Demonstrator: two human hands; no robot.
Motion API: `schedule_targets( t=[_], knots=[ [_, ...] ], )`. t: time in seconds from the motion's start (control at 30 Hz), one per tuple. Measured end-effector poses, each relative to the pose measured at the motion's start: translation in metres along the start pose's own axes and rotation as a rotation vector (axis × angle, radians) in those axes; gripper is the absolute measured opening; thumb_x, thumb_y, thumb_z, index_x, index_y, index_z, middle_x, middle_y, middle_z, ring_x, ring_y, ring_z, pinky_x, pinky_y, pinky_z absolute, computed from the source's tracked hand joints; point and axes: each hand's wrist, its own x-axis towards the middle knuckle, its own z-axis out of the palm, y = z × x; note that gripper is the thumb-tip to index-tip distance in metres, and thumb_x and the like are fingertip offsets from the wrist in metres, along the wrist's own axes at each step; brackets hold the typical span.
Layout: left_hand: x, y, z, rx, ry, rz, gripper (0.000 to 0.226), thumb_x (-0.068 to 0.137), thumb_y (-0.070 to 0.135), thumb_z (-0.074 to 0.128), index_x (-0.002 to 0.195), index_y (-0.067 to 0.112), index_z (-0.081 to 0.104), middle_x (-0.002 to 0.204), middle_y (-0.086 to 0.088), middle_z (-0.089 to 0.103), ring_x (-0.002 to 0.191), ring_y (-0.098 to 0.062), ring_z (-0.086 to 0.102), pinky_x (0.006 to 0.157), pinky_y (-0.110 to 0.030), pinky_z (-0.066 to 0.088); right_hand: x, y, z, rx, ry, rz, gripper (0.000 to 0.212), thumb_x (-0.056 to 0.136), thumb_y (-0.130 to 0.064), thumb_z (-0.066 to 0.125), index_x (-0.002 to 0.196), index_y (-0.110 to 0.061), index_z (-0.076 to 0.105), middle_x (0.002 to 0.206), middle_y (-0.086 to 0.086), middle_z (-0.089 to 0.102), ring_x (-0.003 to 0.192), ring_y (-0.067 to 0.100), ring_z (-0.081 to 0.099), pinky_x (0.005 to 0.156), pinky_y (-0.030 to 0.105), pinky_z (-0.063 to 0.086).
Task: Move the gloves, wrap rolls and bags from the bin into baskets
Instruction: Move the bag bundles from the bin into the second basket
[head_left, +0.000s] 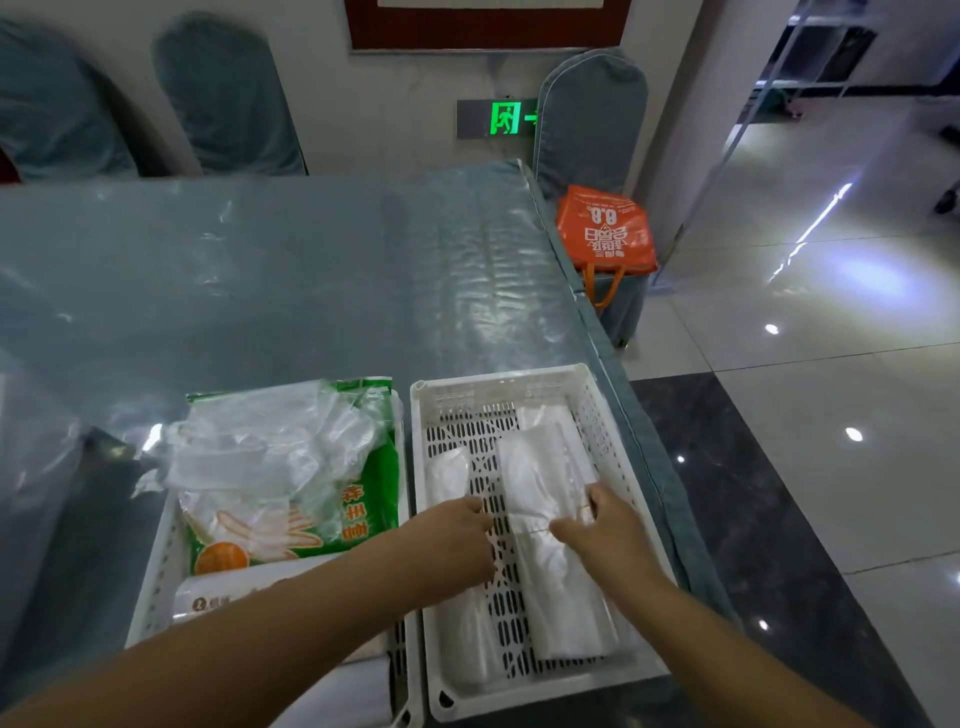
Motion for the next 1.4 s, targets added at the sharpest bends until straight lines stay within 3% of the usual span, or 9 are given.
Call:
schedule_targets(
  t=[0.13,0.3,0.47,0.6,0.67,0.83,1.0,1.23,1.4],
  knots=[
    [-0.027,-0.005,-0.001,0.018,0.115,0.021,0.017,0.068,0.016,0.072,0.077,0.028,0.064,0.073,0.013,0.066,0.08,-0.013,0.057,0.092,-0.029,0.045,-0.002,-0.006,0.02,-0.005,-0.026,-0.005,0.022,0.07,-0.019,0.07,0.078,-0.014,0.05,0.07,-0.002,0.054,0.058,0.013,0.051,0.053,0.028,0.043],
    [-0.046,-0.004,0.001,0.026,0.204,0.014,0.012,0.069,0.018,0.067,0.073,0.027,0.06,0.069,0.011,0.061,0.079,-0.015,0.053,0.097,-0.032,0.044,-0.009,-0.011,0.047,0.097,-0.128,0.013,0.025,0.071,-0.014,0.071,0.086,-0.024,0.054,0.082,-0.003,0.065,0.074,0.012,0.063,0.069,0.033,0.055],
    [-0.042,-0.002,-0.005,0.065,0.141,0.023,0.01,0.07,0.022,0.069,0.076,0.027,0.062,0.07,0.01,0.063,0.081,-0.016,0.055,0.096,-0.033,0.044,-0.013,-0.007,0.056,0.08,-0.208,-0.043,0.034,0.076,-0.014,0.066,0.105,-0.023,0.052,0.091,-0.007,0.063,0.083,0.005,0.062,0.07,0.023,0.051],
    [-0.029,0.002,-0.013,0.115,0.084,-0.008,0.007,0.07,0.027,0.07,0.073,0.032,0.066,0.069,0.013,0.065,0.081,-0.011,0.055,0.098,-0.031,0.043,-0.011,-0.004,0.045,-0.072,-0.236,-0.102,0.018,0.083,-0.016,0.056,0.097,-0.027,0.054,0.091,-0.006,0.063,0.082,0.007,0.06,0.072,0.026,0.05],
    [-0.017,0.005,-0.016,0.127,0.045,-0.001,0.007,0.078,0.024,0.065,0.079,0.03,0.067,0.077,0.011,0.068,0.088,-0.013,0.055,0.102,-0.034,0.039,-0.01,0.001,0.038,-0.214,-0.202,-0.141,0.013,0.087,-0.015,0.052,0.091,-0.027,0.055,0.086,-0.009,0.06,0.078,0.006,0.059,0.069,0.024,0.048],
    [0.013,0.013,-0.009,0.087,0.038,-0.024,0.018,0.09,0.013,0.05,0.097,0.016,0.066,0.098,-0.001,0.067,0.102,-0.023,0.048,0.104,-0.039,0.033,-0.008,0.01,0.03,-0.365,-0.185,-0.14,0.033,0.085,-0.013,0.057,0.117,-0.02,0.055,0.107,-0.003,0.065,0.086,0.007,0.056,0.07,0.014,0.04],
    [0.015,0.005,0.0,-0.051,0.157,-0.093,0.023,0.086,0.005,0.05,0.108,0.009,0.054,0.108,-0.009,0.06,0.104,-0.028,0.05,0.102,-0.038,0.036,-0.008,0.01,0.034,-0.228,-0.145,-0.066,0.027,0.079,-0.007,0.058,0.101,-0.022,0.057,0.078,-0.016,0.056,0.071,-0.003,0.052,0.058,0.01,0.037],
    [0.006,-0.002,0.005,-0.188,0.239,-0.129,0.024,0.085,0.005,0.052,0.106,0.014,0.061,0.106,-0.006,0.063,0.108,-0.027,0.051,0.104,-0.038,0.032,-0.012,0.005,0.029,0.165,-0.188,0.122,0.029,0.077,0.0,0.061,0.099,-0.018,0.061,0.091,0.002,0.067,0.08,0.015,0.064,0.06,0.021,0.048],
    [0.001,0.002,0.018,-0.169,0.311,-0.148,0.033,0.084,0.009,0.055,0.113,0.023,0.06,0.119,0.001,0.061,0.121,-0.023,0.047,0.112,-0.038,0.024,-0.016,0.013,0.028,-0.308,-0.156,-0.139,0.018,0.086,-0.015,0.056,0.102,-0.024,0.055,0.092,-0.008,0.062,0.08,0.005,0.058,0.071,0.019,0.049]
  ],
)
